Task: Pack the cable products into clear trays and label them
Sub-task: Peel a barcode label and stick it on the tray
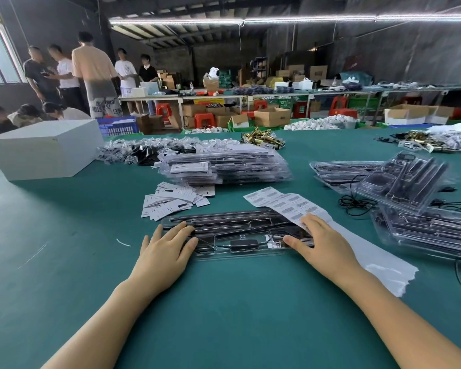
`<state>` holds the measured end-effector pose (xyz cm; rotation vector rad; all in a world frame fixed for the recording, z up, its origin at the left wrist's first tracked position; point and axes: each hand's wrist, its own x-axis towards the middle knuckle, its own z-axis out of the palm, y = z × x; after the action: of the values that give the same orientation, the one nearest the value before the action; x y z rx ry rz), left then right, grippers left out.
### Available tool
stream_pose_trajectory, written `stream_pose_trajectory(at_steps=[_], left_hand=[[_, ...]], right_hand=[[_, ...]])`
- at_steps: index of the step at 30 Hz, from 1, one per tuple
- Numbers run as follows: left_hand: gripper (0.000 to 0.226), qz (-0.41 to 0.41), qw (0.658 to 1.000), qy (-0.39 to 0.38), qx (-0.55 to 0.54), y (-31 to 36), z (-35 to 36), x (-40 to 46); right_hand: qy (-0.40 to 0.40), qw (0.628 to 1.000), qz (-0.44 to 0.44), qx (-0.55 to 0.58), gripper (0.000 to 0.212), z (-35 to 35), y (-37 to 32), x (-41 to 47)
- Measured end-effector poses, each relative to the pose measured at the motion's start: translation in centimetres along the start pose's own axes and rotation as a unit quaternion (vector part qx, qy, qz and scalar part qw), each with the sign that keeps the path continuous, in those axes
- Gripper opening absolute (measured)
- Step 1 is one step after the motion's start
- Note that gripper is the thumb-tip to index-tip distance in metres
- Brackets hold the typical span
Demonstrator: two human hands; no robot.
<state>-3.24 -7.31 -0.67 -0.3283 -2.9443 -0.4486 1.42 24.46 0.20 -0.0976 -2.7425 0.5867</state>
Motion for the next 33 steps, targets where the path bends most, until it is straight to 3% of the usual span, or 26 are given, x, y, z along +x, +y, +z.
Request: stream_pose_trajectory(at_steps=[4,7,10,12,14,16,17,19,21,22,25,27,33], left_hand=[[0.047,0.001,1.0,0.006,-0.001,-0.1,0.1,0.1],[0.043,0.022,0.998,0.054,0.006,0.3,0.0,-0.1],[0.039,0.139,0.97,0.199,-0.032,1.7,-0.7,-0.5],[0.035,0.195,0.943,0.264,-0.053,3.3,-1.1,-1.2],[0.031,0.198,0.945,0.232,-0.116,5.5,-0.9,-2.3],[0.023,0.118,0.944,0.127,-0.282,7.6,-0.5,-3.1],[0.023,0.06,0.911,0.035,-0.407,8.5,-0.5,-3.3],[0.029,-0.018,0.763,-0.102,-0.638,9.5,-0.4,-3.4],[0.022,-0.042,0.652,-0.121,-0.747,9.5,-0.4,-3.4],[0.018,-0.047,0.63,-0.115,-0.766,9.3,-0.4,-3.4],[0.022,-0.061,0.628,-0.105,-0.769,8.6,-0.3,-3.1],[0.031,-0.076,0.615,-0.101,-0.778,8.4,-0.4,-2.9],[0.031,-0.079,0.607,-0.115,-0.783,8.2,-0.2,-2.7]], right_hand=[[-0.011,0.998,-0.062,0.017,0.064,0.0,-0.5,-0.1],[0.0,0.99,-0.139,0.02,0.035,0.0,-1.3,-0.5],[0.11,0.974,-0.196,0.017,0.011,0.3,-2.9,-1.3],[0.198,0.959,-0.198,0.029,0.008,0.4,-4.0,-1.8],[0.247,0.95,-0.186,0.036,0.01,0.5,-5.2,-2.2],[0.264,0.943,-0.198,0.038,0.008,0.6,-6.1,-2.6],[0.262,0.941,-0.212,0.041,0.01,0.7,-6.6,-2.9],[0.237,0.936,-0.256,0.038,0.014,1.1,-7.4,-3.3],[0.192,0.933,-0.303,0.04,0.016,1.6,-7.7,-3.6],[0.162,0.932,-0.321,0.052,0.018,1.8,-7.8,-3.7],[0.097,0.923,-0.366,0.071,0.021,2.1,-7.7,-3.8],[0.103,0.923,-0.364,0.071,0.022,2.1,-7.6,-3.8],[0.202,0.95,-0.216,0.096,0.032,1.7,-7.2,-3.1]])
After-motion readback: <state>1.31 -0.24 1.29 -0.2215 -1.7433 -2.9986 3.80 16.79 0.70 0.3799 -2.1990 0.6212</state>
